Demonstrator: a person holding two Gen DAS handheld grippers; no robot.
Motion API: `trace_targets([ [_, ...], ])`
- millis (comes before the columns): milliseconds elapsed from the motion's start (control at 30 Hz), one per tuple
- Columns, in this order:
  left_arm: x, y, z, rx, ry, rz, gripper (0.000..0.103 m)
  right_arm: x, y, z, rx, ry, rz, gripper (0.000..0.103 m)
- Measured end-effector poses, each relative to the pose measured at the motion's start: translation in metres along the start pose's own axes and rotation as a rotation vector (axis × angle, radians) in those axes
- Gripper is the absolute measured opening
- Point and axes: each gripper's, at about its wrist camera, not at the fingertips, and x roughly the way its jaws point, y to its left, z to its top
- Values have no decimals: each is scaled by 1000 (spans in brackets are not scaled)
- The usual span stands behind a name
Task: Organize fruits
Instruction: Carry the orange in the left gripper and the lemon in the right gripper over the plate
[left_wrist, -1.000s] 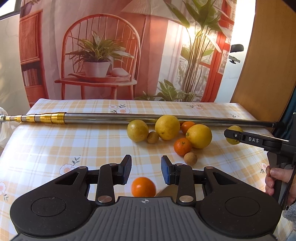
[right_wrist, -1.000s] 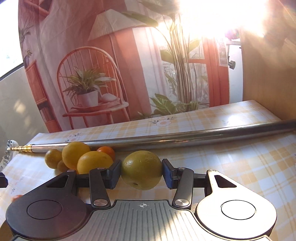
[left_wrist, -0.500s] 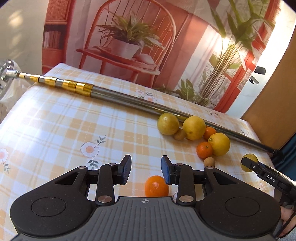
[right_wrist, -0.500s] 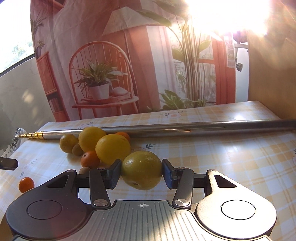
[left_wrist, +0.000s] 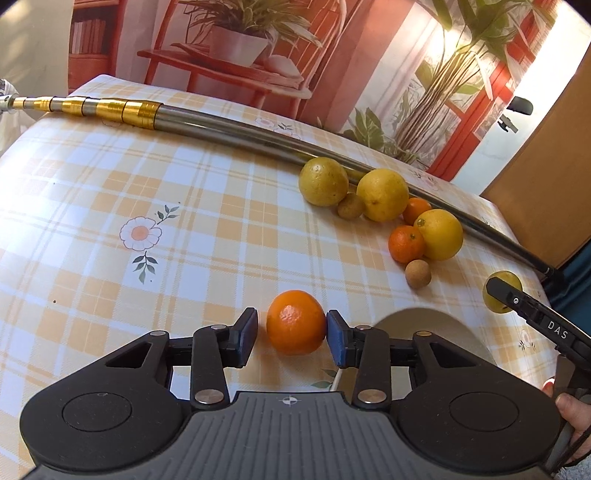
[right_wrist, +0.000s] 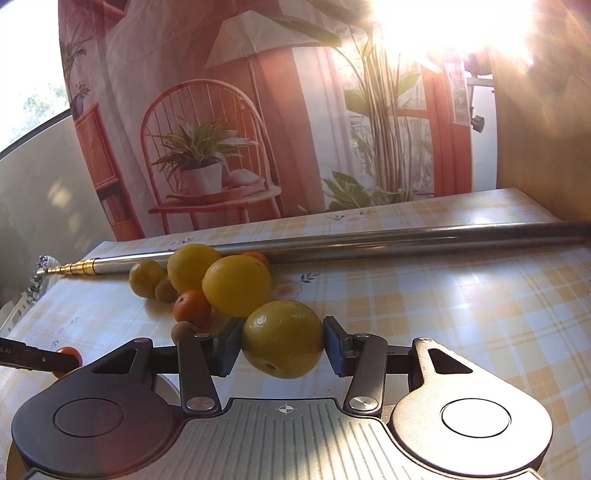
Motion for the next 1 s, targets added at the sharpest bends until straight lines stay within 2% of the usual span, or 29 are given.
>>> trace_targets([
  [100,1,-1,1,10,-4,8,36,-2,1,-2,4,4,4,44],
  [233,-4,-2,-1,14,-20,22,36,-5,4,-2,1,5,10,44],
  [433,-29,-16,0,91,-85,35,36,-16,11,0,-11,-4,30,44],
  [633,-53,-36,-9,167,-117,6,36,-28,21,-2,-30,-7,58,44],
  [833,-61,-49,-27,227,-93,-32,36,-42,31,-5,-44,0,87,44],
  [1000,-57,-54,-40,260,-40,-53,36,-50,39,-11,-61,13,105,44],
])
